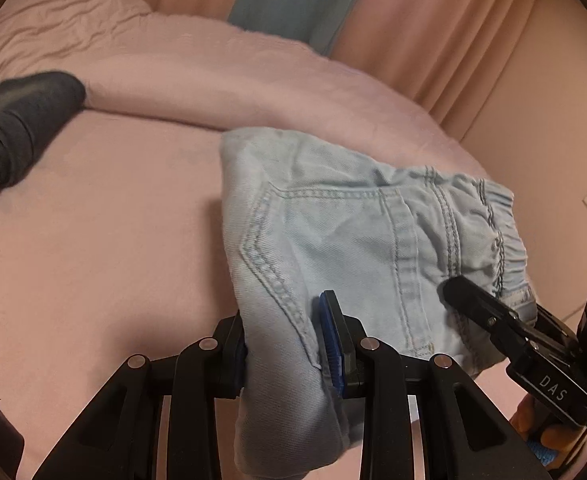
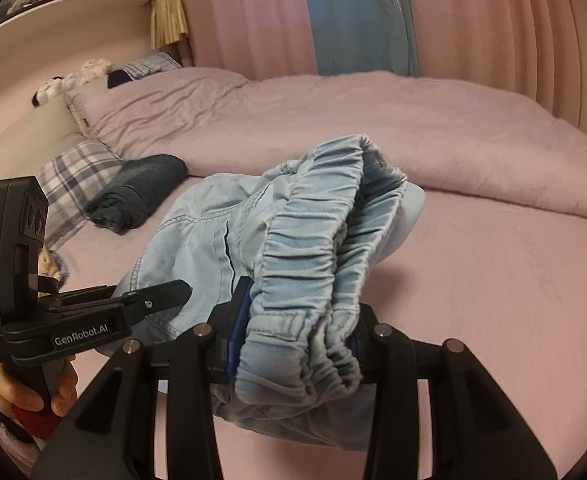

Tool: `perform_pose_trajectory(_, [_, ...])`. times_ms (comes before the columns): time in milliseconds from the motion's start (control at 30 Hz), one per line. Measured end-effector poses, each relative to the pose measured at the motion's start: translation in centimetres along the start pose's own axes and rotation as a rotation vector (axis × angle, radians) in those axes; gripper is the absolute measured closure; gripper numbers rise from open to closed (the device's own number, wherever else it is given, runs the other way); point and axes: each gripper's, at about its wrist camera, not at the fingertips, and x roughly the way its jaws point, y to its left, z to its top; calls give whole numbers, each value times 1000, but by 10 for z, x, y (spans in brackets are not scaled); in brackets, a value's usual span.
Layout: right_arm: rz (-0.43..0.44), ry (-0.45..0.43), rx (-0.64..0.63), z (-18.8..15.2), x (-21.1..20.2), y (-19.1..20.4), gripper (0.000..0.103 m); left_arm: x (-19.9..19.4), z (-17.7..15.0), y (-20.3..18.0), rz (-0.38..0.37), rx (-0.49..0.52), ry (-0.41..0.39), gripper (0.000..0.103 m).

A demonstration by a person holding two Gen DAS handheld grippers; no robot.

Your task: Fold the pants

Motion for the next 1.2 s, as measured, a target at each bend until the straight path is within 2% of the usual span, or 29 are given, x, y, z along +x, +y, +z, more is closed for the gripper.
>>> perform_pose_trajectory(67, [1, 41, 25, -4, 20, -11, 59, 24, -4, 13, 59, -18, 60, 73])
perform_pose_trajectory(133, [2, 140, 66, -14, 49, -24, 52, 39, -11, 22, 113, -14, 102, 58])
perform_pose_trajectory(167, [-18, 212, 89, -23, 66, -31, 41, 38, -14, 23, 122, -4, 88, 46])
perform_pose_trajectory(200, [-41, 282, 112, -32, 80, -38, 39, 32, -16, 22, 146, 27, 64, 40])
perform_pose_trajectory(233, [-25, 298, 147, -39, 84, -45, 39, 27, -17, 21, 165, 47, 55, 39])
perform_pose_trajectory(300, [22, 272, 201, -39, 72, -53, 39, 14, -19, 19, 181, 64, 41, 39])
perform_pose_trajectory(400, [3, 271, 192, -34, 49, -57, 37, -4, -15, 17, 199, 93, -1, 39])
perform_pose_trajectory(467, [-28, 227, 165, -26, 31, -54, 36, -18, -15, 5, 223, 138, -57, 39])
perform_pose_trajectory(600, [-187, 86, -11, 2, 4, -36, 38, -35, -10, -1, 182, 137, -110, 39])
perform_pose_trajectory(633, [-192, 50, -41, 8, -1, -32, 38, -35, -9, -2, 160, 130, -107, 39])
perform_pose_trajectory(700, [-148, 15, -77, 13, -6, -29, 41, -29, -7, -4, 155, 128, -94, 39])
perform_pose_trajectory(733, [-123, 24, -90, 14, -3, -25, 49, -24, -9, -5, 150, 130, -76, 39])
perform_pose_trajectory(767, [-102, 46, -94, 12, 2, -23, 62, -15, -8, -8, 146, 132, -61, 39])
perform_pose_trajectory(867, [-70, 144, -46, -3, 30, -32, 77, 13, -20, -5, 152, 123, 34, 39])
perform_pose_trajectory(900, [-80, 202, -13, -13, 45, -40, 76, 23, -24, -3, 163, 124, 72, 39])
perform_pose_trajectory(967, [-87, 208, 0, -28, 54, -46, 76, 36, -30, 2, 171, 108, 115, 39])
perform_pose_trajectory(1033, [-89, 191, -28, -29, 53, -42, 75, 34, -28, 9, 143, 59, 111, 39])
perform_pose_trajectory(1100, [-98, 210, -72, -27, 53, -38, 74, 28, -26, 7, 163, 54, 116, 39])
perform_pose_trajectory(1200, [-85, 237, -38, -19, 41, -40, 72, 7, -26, -9, 210, 128, 82, 39])
